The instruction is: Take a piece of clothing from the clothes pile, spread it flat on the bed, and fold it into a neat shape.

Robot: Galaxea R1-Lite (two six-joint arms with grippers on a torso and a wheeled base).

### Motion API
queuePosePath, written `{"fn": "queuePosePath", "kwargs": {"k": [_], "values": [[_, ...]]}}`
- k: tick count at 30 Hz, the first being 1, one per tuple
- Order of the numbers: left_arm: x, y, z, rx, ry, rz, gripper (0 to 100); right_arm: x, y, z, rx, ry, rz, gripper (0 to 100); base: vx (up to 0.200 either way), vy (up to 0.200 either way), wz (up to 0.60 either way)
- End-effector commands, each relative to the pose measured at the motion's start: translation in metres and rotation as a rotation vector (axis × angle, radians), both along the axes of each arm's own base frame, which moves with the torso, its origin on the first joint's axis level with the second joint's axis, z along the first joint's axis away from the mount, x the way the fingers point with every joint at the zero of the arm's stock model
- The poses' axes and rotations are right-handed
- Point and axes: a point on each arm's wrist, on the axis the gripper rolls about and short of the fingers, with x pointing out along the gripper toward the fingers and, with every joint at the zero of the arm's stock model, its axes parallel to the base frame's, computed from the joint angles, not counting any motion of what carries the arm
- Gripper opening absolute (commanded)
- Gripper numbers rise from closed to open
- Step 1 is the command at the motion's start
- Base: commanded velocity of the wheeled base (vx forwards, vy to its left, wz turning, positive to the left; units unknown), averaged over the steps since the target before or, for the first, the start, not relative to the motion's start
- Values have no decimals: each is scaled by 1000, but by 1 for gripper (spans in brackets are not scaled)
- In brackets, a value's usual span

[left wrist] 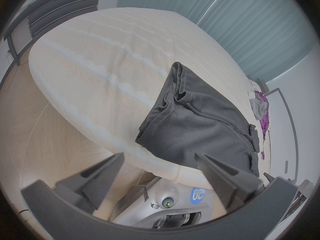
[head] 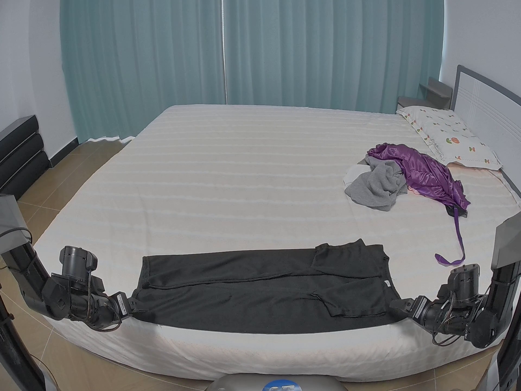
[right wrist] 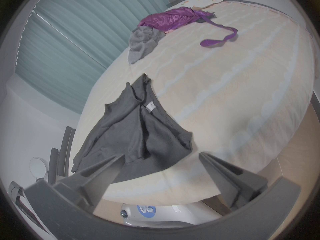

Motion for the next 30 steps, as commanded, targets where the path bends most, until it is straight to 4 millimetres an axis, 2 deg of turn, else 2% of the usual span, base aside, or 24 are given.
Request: {"fn": "queuePosePath", "kwargs": {"k": [1, 6, 10, 14, 17, 18, 24, 30], "values": [[0, 1, 21, -11, -86, 15, 100, -3, -6, 24, 13, -110, -29, 100, 0, 0, 0], [5, -1, 37, -60, -153, 77, 100, 1, -18, 42, 17, -210, -84, 100, 0, 0, 0], [26, -20, 48, -177, -177, 147, 100, 9, -24, 49, 29, -258, -120, 100, 0, 0, 0], [41, -42, 35, -206, -130, 149, 100, 10, -24, 45, 32, -239, -115, 100, 0, 0, 0], [47, -48, 24, -176, -104, 155, 100, 11, -24, 44, 32, -237, -115, 100, 0, 0, 0], [50, -53, 15, -140, -85, 163, 100, 11, -24, 44, 34, -235, -115, 100, 0, 0, 0], [61, -55, -2, -107, -86, 187, 100, 11, -22, 42, 52, -224, -119, 100, 0, 0, 0], [72, -50, 2, -108, -189, 257, 100, 12, -21, 39, 56, -209, -115, 100, 0, 0, 0]]}}
